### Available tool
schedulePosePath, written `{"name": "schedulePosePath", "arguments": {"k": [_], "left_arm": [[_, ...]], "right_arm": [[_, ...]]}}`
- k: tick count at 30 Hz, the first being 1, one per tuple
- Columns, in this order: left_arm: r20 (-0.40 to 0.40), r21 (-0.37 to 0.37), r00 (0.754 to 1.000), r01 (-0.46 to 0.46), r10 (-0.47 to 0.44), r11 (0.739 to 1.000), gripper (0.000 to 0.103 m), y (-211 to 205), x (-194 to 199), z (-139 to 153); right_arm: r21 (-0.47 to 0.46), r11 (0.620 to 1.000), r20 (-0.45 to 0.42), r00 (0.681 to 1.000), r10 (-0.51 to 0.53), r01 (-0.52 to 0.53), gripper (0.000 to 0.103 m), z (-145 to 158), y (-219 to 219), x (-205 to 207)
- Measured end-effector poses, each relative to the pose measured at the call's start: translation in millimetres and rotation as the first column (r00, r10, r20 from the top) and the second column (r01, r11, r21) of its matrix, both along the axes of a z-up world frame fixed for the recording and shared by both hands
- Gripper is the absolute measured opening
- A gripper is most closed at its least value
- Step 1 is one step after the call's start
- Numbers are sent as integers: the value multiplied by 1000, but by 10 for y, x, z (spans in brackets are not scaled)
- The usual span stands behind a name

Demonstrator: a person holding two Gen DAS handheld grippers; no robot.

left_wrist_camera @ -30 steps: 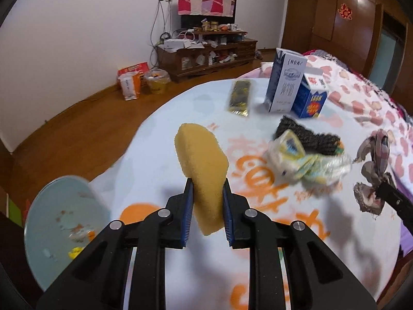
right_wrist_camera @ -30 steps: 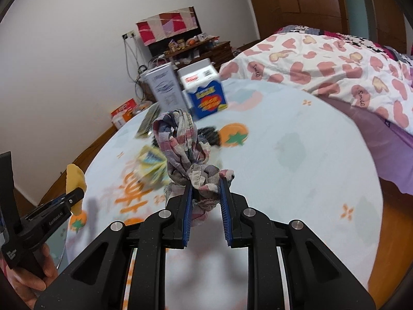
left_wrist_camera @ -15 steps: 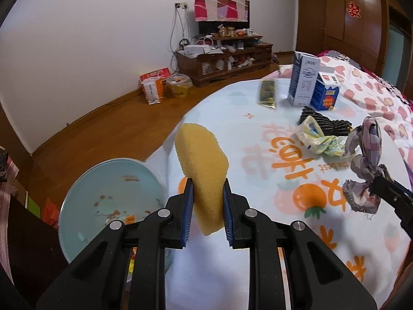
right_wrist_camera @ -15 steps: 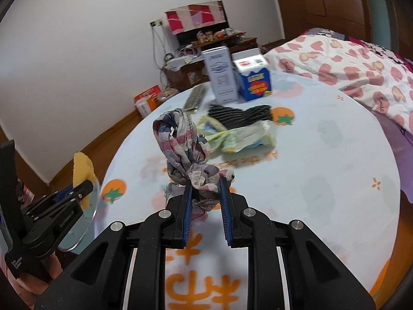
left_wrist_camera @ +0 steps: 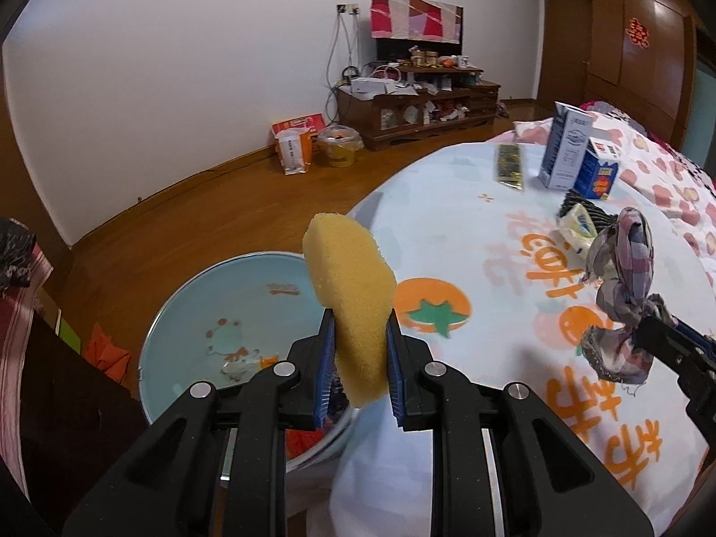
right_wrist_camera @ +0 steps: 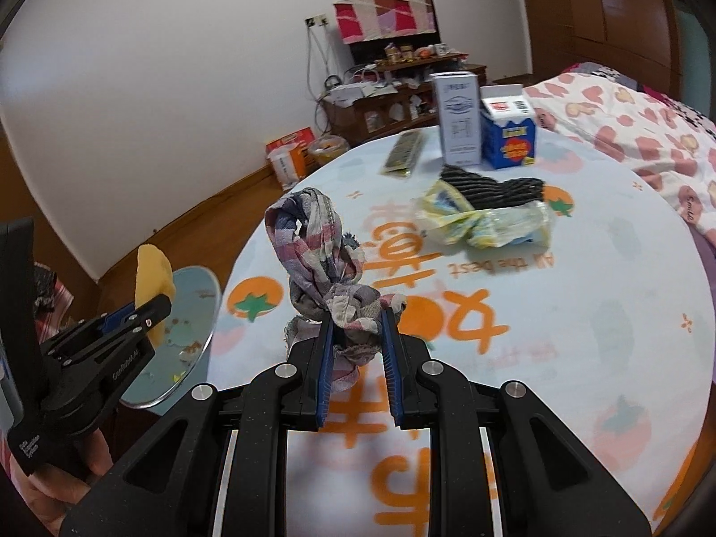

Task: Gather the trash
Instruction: 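Carry the yellow sponge in the left tool over the bin while the right tool carries the plaid cloth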

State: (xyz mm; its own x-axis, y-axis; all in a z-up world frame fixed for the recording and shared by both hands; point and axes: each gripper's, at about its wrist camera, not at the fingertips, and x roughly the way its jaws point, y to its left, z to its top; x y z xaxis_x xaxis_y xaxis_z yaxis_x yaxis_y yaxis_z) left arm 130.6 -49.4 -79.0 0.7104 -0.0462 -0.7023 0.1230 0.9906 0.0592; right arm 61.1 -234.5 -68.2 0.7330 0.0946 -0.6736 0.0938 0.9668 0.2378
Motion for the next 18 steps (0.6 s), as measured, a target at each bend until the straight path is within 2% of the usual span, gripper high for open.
{"name": "schedulePosePath", "arguments": {"k": [18], "left_arm": [[-4, -21, 992, -125, 125, 992, 21, 731, -14, -29]], "right_arm": [[-42, 988, -29, 988, 149, -151, 21, -58, 783, 215]]}}
